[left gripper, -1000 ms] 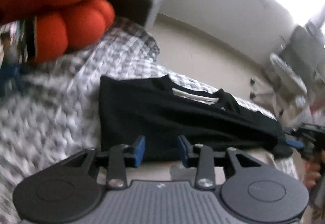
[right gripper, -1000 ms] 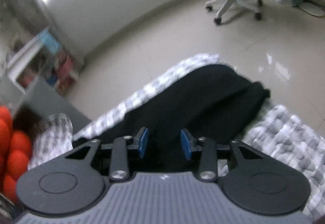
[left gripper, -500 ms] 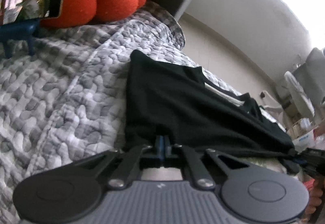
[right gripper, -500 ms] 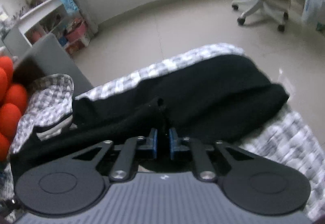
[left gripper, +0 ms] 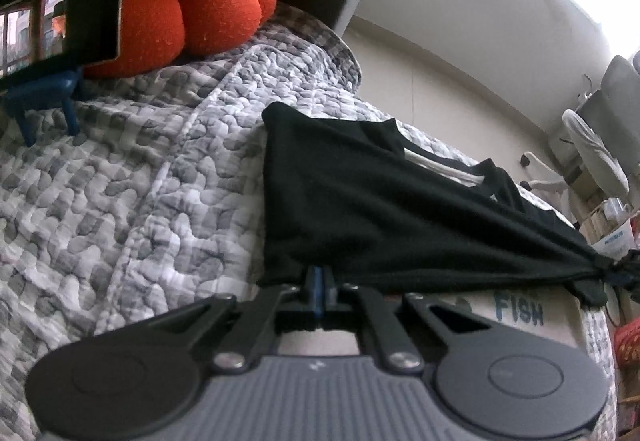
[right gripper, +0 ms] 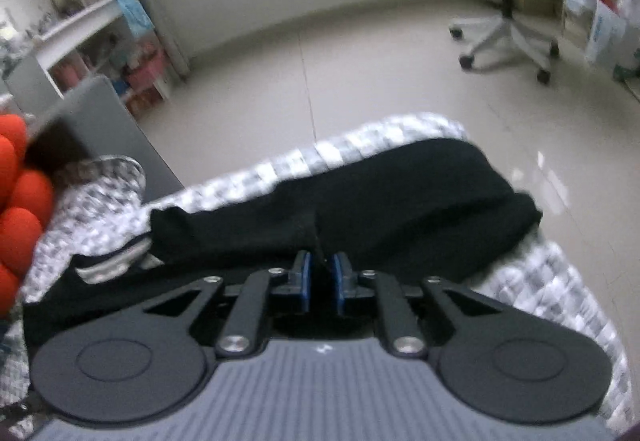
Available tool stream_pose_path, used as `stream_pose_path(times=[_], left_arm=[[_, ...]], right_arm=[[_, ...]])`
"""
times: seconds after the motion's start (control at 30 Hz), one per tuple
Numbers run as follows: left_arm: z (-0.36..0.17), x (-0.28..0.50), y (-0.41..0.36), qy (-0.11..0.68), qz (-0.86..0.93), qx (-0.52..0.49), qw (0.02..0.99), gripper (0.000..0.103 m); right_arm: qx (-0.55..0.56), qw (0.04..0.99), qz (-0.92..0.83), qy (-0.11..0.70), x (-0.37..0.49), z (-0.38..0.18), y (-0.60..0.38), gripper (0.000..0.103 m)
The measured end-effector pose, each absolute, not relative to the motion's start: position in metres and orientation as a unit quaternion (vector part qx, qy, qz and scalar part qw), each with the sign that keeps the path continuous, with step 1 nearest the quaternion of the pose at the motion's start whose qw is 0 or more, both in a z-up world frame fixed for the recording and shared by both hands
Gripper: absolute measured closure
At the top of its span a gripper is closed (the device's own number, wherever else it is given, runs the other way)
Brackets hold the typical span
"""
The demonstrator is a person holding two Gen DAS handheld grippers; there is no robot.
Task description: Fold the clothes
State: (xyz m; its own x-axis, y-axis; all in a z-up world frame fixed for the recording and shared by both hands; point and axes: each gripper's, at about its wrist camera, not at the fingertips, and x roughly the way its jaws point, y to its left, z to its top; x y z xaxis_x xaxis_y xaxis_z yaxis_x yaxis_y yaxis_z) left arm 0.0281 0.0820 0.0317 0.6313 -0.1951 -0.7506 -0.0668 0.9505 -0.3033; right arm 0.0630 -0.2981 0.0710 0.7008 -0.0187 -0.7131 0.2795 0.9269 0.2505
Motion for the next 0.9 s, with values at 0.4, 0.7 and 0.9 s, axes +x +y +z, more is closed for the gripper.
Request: stream_pose_path(times=[0.4, 0.7, 0.9], left_arm=[[0.031, 0.028, 0.082, 0.437, -0.029, -0.130, 0.890, 0.103], [0.044, 0.026, 0.124, 0.400, -0.013, -0.217, 0.890, 0.103], [0.043, 0.027, 0.124, 0.404, -0.048, -0.250, 0.879, 0.091]], right_arm=[[-0.010, 0.919, 0.086, 0.384, 0.054, 0.066, -0.180, 0.070], [-0.054, 0.896, 0.146, 0.416, 0.065, 0.050, -0.140, 0.073], [-0.070, 0.900, 0.177, 0.391, 0.053, 0.063, -0.121, 0.073]])
